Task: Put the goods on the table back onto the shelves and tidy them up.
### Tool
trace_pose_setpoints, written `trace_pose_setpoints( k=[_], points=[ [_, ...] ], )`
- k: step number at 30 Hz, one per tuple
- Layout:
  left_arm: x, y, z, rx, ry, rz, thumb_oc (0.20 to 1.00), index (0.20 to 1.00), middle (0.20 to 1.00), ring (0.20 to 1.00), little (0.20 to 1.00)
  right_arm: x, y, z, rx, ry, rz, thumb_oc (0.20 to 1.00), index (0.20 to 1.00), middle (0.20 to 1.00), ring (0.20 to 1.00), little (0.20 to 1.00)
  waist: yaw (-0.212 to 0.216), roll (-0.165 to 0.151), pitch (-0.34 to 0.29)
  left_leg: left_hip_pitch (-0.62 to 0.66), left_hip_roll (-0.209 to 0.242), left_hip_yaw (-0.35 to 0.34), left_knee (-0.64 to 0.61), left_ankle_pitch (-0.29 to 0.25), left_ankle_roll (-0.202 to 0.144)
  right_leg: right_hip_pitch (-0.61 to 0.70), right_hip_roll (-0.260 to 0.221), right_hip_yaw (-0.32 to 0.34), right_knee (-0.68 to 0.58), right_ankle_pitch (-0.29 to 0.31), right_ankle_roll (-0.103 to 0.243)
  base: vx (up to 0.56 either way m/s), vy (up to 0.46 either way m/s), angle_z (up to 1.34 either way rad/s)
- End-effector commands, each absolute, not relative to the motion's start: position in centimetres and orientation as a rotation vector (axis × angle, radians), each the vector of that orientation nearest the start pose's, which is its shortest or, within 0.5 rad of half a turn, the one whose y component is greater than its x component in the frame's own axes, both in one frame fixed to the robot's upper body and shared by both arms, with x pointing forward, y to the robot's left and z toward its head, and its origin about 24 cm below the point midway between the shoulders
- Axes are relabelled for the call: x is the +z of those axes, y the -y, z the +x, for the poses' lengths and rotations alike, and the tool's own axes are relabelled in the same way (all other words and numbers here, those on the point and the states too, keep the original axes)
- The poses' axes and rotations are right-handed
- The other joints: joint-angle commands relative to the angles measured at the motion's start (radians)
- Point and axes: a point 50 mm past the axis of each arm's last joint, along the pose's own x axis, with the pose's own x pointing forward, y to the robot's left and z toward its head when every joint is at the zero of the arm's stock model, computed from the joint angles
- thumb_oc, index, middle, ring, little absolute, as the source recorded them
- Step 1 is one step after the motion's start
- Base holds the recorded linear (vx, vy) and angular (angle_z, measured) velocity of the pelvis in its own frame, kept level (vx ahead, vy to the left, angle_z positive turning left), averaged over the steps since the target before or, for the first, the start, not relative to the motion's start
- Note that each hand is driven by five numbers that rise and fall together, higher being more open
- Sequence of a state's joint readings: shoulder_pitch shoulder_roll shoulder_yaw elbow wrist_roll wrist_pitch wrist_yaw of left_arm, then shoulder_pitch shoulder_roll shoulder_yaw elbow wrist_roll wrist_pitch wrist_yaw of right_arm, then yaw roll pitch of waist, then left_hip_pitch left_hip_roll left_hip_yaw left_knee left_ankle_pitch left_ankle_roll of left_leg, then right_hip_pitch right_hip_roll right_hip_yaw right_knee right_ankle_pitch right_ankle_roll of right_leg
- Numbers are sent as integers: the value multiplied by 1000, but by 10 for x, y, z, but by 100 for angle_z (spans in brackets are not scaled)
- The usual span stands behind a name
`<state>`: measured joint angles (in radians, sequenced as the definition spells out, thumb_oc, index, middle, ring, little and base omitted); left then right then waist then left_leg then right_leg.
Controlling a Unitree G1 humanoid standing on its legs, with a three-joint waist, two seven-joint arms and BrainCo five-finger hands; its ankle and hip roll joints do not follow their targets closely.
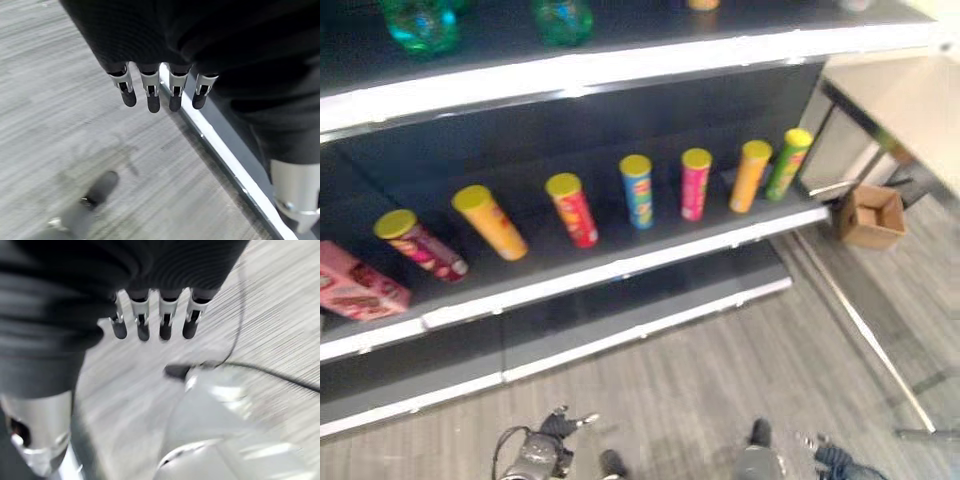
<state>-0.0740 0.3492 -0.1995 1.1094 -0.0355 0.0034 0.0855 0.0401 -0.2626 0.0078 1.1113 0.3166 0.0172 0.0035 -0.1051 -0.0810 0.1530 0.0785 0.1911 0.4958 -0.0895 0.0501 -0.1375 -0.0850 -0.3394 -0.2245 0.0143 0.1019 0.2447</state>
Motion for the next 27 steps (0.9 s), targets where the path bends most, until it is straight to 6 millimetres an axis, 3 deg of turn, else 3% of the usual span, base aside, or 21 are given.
trace_pose_setpoints(
  k=[1,3,4,5,6,7,8,9,10,12,14,15,17,18,19,20,22,24,27],
  points=[
    [-123,-271,164,144,-965,450,1000,1000,1000,1000,1000,-146,264,101,-356,-1080,25,1000,1000,1000,1000,1000,-17,11,7,-3,71,-102,78,-101,-38,-18,-81,2,6,114,17,27,-483,-64],
    [-122,-274,161,166,-958,425,1000,1000,1000,1000,1000,-147,265,95,-357,-1094,2,1000,1000,1000,1000,1000,-7,6,8,8,131,-82,95,-72,-63,-8,-43,-31,14,12,11,-25,-546,-53],
    [-123,-274,159,191,-963,392,1000,1000,1000,1000,1000,-146,267,98,-358,-1088,-6,1000,1000,1000,1000,1000,-14,17,10,5,184,-78,111,-36,-81,-5,5,-24,24,-39,-8,0,-500,-41],
    [-124,-273,157,199,-965,377,1000,1000,1000,1000,1000,-145,270,97,-368,-1083,-12,1000,1000,1000,1000,1000,-16,27,11,-4,210,-94,137,-25,-90,10,33,-19,25,-77,-12,30,-477,-25],
    [-126,-271,154,207,-972,354,1000,1000,1000,1000,1000,-143,275,95,-376,-1080,-33,1000,1000,1000,1000,1000,-18,40,15,-16,248,-103,173,43,-101,34,84,-27,17,-106,-40,33,-410,-21],
    [-128,-269,152,211,-978,333,1000,1000,1000,1000,1000,-141,279,94,-387,-1070,-46,1000,1000,1000,1000,1000,-24,52,20,-23,277,-111,201,94,-104,59,125,-34,4,-127,-64,-7,-321,-13],
    [-128,-269,152,211,-978,333,1000,1000,1000,1000,1000,-141,279,94,-387,-1070,-46,1000,1000,1000,1000,1000,-24,52,21,-23,277,-112,201,94,-104,59,126,-35,4,-126,-64,0,-411,-15],
    [-132,-264,149,207,-996,320,1000,1000,1000,1000,1000,-136,284,100,-394,-1035,-57,1000,1000,1000,1000,1000,-26,50,31,-44,283,-117,271,122,-80,89,174,-30,-20,-151,-100,-70,-385,-12],
    [-134,-263,145,208,-1006,320,1000,1000,1000,1000,1000,-133,285,107,-383,-1015,-79,1000,1000,1000,1000,1000,-13,35,41,-78,240,-163,332,100,-39,89,185,-17,-32,-143,-120,-85,-513,-12],
    [-138,-258,138,205,-1032,309,1000,1000,1000,1000,1000,-130,285,117,-345,-992,-141,1000,1000,1000,1000,1000,18,6,55,-162,74,-322,401,-6,4,90,194,30,-37,-145,-132,-23,-326,-77],
    [-145,-252,125,196,-1071,304,1000,1000,1000,1000,1000,-127,287,123,-328,-979,-219,1000,1000,1000,1000,1000,48,-2,63,-174,-59,-393,371,-121,40,108,222,82,-55,-150,-134,128,-248,-125],
    [-147,-247,122,183,-1082,303,1000,1000,1000,1000,1000,-126,290,125,-337,-984,-264,1000,1000,1000,1000,1000,57,7,63,-185,-94,-418,344,-125,49,113,236,100,-58,-152,-135,166,-150,-64],
    [-150,-244,118,167,-1099,324,1000,1000,1000,1000,1000,-125,295,123,-392,-988,-290,1000,1000,1000,1000,1000,58,30,57,-205,-131,-439,246,-73,53,120,264,117,-67,-154,-138,143,-74,-88],
    [-150,-244,118,167,-1099,324,1000,1000,1000,1000,1000,-125,295,123,-392,-988,-290,1000,1000,1000,1000,1000,58,30,57,-205,-131,-439,246,-73,53,120,264,117,-67,-154,-138,256,-76,-89],
    [-150,-243,118,151,-1100,361,1000,1000,1000,1000,1000,-126,298,120,-440,-998,-298,1000,1000,1000,1000,1000,71,59,68,-279,-145,-425,143,29,36,156,305,140,-71,-175,-150,266,-76,-34],
    [-149,-243,122,149,-1090,368,1000,1000,1000,1000,1000,-126,298,119,-449,-998,-295,1000,1000,1000,1000,1000,72,66,76,-316,-139,-397,115,58,25,167,318,143,-71,-182,-157,319,-75,-31],
    [-147,-246,125,156,-1074,371,1000,1000,1000,1000,1000,-128,295,119,-434,-1010,-310,1000,1000,1000,1000,1000,85,74,89,-323,-141,-376,88,80,15,184,335,156,-67,-193,-163,186,-25,-41],
    [-147,-245,125,165,-1070,359,1000,1000,1000,1000,1000,-130,293,116,-402,-1026,-342,1000,1000,1000,1000,1000,87,87,86,-297,-143,-397,63,96,24,204,359,175,-66,-208,-165,193,4,-46],
    [-148,-245,122,175,-1074,349,1000,1000,1000,1000,1000,-130,292,116,-391,-1027,-350,1000,1000,1000,1000,1000,79,87,72,-258,-136,-377,44,103,34,232,351,199,-74,-230,-159,234,94,-65]
  ],
)
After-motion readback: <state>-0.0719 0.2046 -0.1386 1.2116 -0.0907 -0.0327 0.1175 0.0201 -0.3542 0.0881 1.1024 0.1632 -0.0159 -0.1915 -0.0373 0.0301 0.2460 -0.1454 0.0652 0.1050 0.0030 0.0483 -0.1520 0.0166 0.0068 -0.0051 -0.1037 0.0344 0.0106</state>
